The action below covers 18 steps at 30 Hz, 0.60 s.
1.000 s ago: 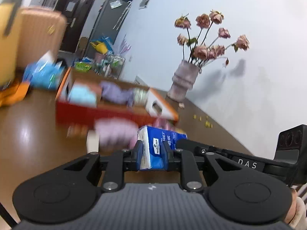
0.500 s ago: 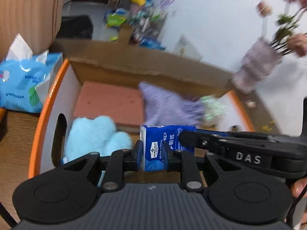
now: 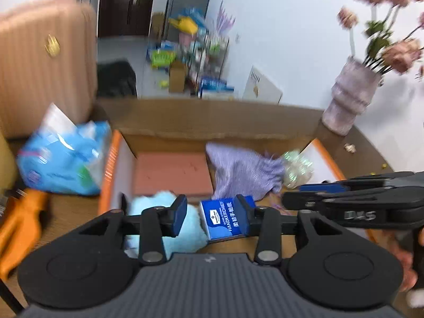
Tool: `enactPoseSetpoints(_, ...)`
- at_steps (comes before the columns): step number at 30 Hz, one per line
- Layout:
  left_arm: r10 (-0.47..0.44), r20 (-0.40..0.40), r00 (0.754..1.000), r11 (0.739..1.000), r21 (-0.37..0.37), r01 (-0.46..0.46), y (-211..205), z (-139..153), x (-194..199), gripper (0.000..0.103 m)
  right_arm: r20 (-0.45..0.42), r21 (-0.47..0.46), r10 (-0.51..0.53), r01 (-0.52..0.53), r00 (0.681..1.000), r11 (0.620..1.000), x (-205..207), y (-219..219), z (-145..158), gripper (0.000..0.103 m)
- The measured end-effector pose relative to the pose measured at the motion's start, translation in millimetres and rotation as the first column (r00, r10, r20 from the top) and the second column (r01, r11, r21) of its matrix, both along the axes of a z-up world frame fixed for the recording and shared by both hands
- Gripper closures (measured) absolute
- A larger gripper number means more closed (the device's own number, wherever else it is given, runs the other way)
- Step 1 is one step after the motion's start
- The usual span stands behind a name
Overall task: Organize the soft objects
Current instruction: 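Carry the blue tissue pack with the left tool into the box and release, then withdraw the left tool from the box back toward the table items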
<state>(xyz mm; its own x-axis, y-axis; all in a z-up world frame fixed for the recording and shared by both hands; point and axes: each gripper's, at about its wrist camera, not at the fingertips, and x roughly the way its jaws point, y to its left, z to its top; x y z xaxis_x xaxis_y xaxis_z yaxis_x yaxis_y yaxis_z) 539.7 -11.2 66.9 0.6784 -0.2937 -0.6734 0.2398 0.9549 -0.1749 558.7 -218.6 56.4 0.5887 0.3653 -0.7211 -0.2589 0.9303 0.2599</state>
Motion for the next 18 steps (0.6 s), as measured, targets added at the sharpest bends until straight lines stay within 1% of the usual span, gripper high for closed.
enactPoseSetpoints(1,0.003,0.024,1.0,1.0,0.004,-0.003,5,12,-12,0.059,0.027,-0.009,-0.004,0.004,1.0,1.0,-12,-6,12,0.061)
enactPoseSetpoints(3,0.015,0.07,0.997,1.0,0.026,-0.017,13,31,-35,0.05,0.087,-0.031,-0.014,0.016,0.996,0.999,-40,-18,36,0.057)
enactPoseSetpoints(6,0.027,0.139,0.99,0.997,0.065,-0.037,27,57,-73,0.04,0.154,-0.047,-0.034,0.042,0.987,0.998,-82,-39,68,0.05)
enactPoseSetpoints(7,0.03,0.155,0.987,0.996,0.075,-0.042,31,65,-85,0.039,0.171,-0.047,-0.041,0.049,0.984,0.998,-95,-47,77,0.048)
enactPoseSetpoints(9,0.037,0.181,0.983,0.995,0.085,-0.053,40,78,-110,0.031,0.202,-0.05,-0.061,0.073,0.978,0.996,-119,-57,91,0.046)
enactPoseSetpoints(10,0.037,0.196,0.98,0.995,0.088,-0.055,46,85,-122,0.03,0.217,-0.051,-0.069,0.082,0.974,0.995,-131,-62,97,0.045)
enactPoseSetpoints(12,0.033,0.232,0.972,0.993,0.1,-0.058,51,96,-145,0.023,0.241,-0.046,-0.081,0.095,0.967,0.994,-154,-71,105,0.043)
enactPoseSetpoints(14,0.034,0.266,0.963,0.991,0.116,-0.067,53,105,-165,0.022,0.261,-0.035,-0.096,0.109,0.961,0.993,-174,-77,111,0.043)
enactPoseSetpoints(18,0.041,0.31,0.95,0.99,0.113,-0.079,54,116,-199,0.02,0.297,0.002,-0.121,0.126,0.947,0.992,-209,-83,121,0.042)
